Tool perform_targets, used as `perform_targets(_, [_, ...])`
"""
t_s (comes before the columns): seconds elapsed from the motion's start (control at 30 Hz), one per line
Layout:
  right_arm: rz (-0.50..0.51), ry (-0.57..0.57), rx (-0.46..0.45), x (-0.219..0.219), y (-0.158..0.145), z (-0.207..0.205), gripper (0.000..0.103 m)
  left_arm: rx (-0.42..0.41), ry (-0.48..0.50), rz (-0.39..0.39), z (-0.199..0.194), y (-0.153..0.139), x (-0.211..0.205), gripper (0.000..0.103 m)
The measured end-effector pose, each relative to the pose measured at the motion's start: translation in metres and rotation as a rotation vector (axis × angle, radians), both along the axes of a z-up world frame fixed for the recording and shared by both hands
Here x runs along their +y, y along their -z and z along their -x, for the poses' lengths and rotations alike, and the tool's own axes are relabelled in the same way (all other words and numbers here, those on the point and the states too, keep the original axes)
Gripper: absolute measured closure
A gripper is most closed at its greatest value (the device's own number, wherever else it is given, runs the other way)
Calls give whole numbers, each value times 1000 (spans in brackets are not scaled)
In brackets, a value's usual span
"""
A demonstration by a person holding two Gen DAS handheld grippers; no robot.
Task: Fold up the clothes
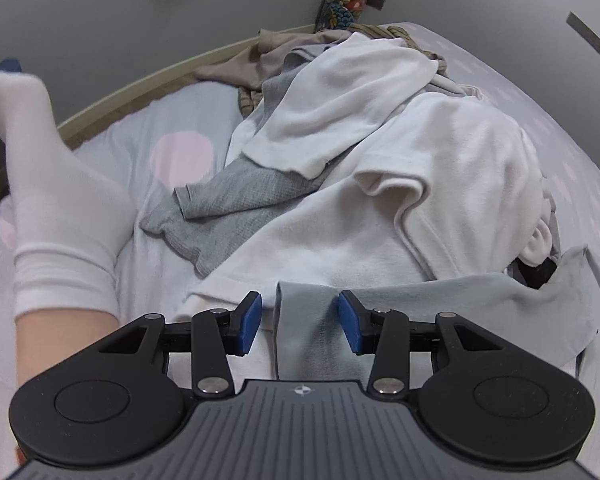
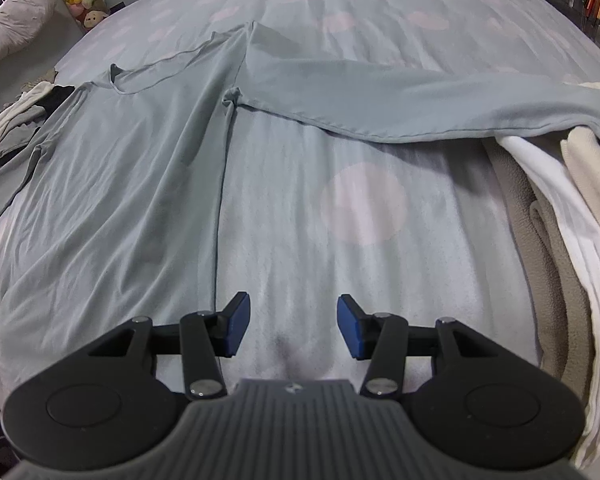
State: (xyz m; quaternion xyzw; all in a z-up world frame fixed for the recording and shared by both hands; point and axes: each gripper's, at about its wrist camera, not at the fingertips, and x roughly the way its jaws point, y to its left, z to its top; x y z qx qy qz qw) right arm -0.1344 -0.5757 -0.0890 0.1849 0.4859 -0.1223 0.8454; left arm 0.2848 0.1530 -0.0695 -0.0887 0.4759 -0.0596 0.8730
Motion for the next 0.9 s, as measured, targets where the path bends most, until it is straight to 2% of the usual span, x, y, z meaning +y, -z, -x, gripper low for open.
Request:
perform_targets(0.03, [-3,1,0,0,0,0,51,-2,-5,3,1,1,0,64])
perform_targets(0.1, [-10,1,0,-1,0,-1,51,-25,0,-17,4,-3,-5,74])
perform_targets(0.17, [-17,3,-3,-2,0,0,51,-43,8,-55,8,-11,-12,91])
perform_targets(0.23, [-27,4,-10,-4,0,1,51,-49,20,-73,11,-22,-17,98])
perform_targets(0.33, [-48,6,-28,-6,-1,3,51,-63,66,-101,19,-47,-27,99])
perform_targets(0.4, [-65,10,-41,-7,-2,5,51,-70,102,-86,26,-68,-34,99])
perform_targets(0.67, [-142,31,-62,-15,1,9,51,-178,243,84,47,-176,-93,99])
perform_targets(0.83, [-193,53,-107,-21,0,16,51,-272,358,193,53,-245,-159,100])
perform_targets(0.9, [-213,61,-126,-23,0,18,51,-314,425,200,58,-269,-194,100])
